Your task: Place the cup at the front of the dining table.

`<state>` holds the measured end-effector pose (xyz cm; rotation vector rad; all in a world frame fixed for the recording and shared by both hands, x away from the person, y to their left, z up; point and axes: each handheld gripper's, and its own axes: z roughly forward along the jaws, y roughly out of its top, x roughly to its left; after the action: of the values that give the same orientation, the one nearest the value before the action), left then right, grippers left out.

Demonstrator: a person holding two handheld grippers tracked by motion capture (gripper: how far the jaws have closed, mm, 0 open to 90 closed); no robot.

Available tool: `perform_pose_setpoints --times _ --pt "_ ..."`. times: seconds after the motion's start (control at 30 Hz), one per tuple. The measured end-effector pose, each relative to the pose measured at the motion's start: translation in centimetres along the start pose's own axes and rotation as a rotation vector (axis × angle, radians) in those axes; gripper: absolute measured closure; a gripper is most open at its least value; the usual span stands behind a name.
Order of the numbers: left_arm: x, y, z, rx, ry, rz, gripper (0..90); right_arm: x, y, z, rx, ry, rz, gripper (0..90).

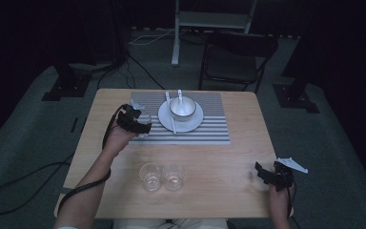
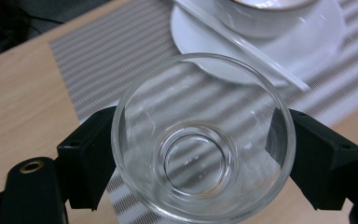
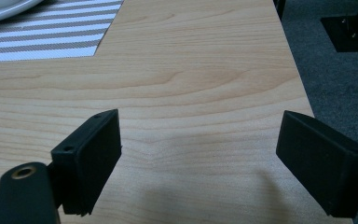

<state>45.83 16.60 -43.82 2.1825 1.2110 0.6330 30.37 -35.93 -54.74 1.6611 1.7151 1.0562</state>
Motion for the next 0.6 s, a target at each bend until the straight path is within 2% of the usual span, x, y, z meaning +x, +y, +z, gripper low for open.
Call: perform_pose_setpoints --times 0.17,0.23,0.6 --pt "0.9 1.1 1.5 0.002 0.014 -0.034 18.5 0.0 0.0 0.0 0.0 0.0 0.002 13.4" --pt "1.1 1.3 2.2 0.001 0.041 -0.035 18.5 0.0 0.0 0.0 0.003 -0.002 -0.004 13.4" --pt "2.6 2.5 5.7 0.009 0.049 -0.127 18.5 0.2 0.0 0.0 0.006 -0.009 -0.013 13.4"
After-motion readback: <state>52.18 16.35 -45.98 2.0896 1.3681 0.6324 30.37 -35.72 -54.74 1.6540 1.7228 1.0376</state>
